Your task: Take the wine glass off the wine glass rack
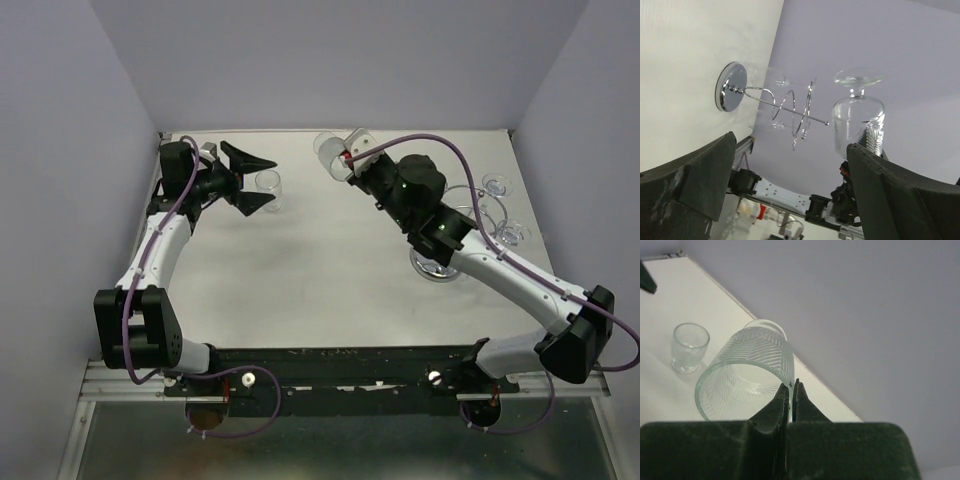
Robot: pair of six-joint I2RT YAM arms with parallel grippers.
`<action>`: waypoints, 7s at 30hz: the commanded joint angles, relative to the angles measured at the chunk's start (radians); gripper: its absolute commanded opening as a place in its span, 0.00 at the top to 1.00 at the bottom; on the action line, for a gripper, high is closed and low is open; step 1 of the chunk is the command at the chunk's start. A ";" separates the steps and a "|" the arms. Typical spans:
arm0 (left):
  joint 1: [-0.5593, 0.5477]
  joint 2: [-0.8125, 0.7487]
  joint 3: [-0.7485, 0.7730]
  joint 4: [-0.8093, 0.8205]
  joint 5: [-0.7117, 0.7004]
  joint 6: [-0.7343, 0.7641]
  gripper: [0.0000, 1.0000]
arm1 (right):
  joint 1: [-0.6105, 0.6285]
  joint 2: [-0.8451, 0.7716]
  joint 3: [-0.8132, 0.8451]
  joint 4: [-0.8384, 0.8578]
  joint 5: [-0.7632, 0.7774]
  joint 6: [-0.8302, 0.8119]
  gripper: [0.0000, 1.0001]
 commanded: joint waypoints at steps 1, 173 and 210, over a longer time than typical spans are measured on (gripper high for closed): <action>0.019 -0.027 0.081 -0.035 -0.002 0.171 0.01 | -0.017 -0.050 0.077 -0.361 -0.250 -0.007 0.99; -0.316 0.958 1.288 -0.908 -0.843 1.737 0.77 | -0.767 -0.098 0.220 -0.852 -0.232 0.298 0.07; -0.404 0.683 1.203 -0.777 -0.860 1.595 0.01 | -0.782 -0.134 0.215 -0.918 -0.253 0.344 0.07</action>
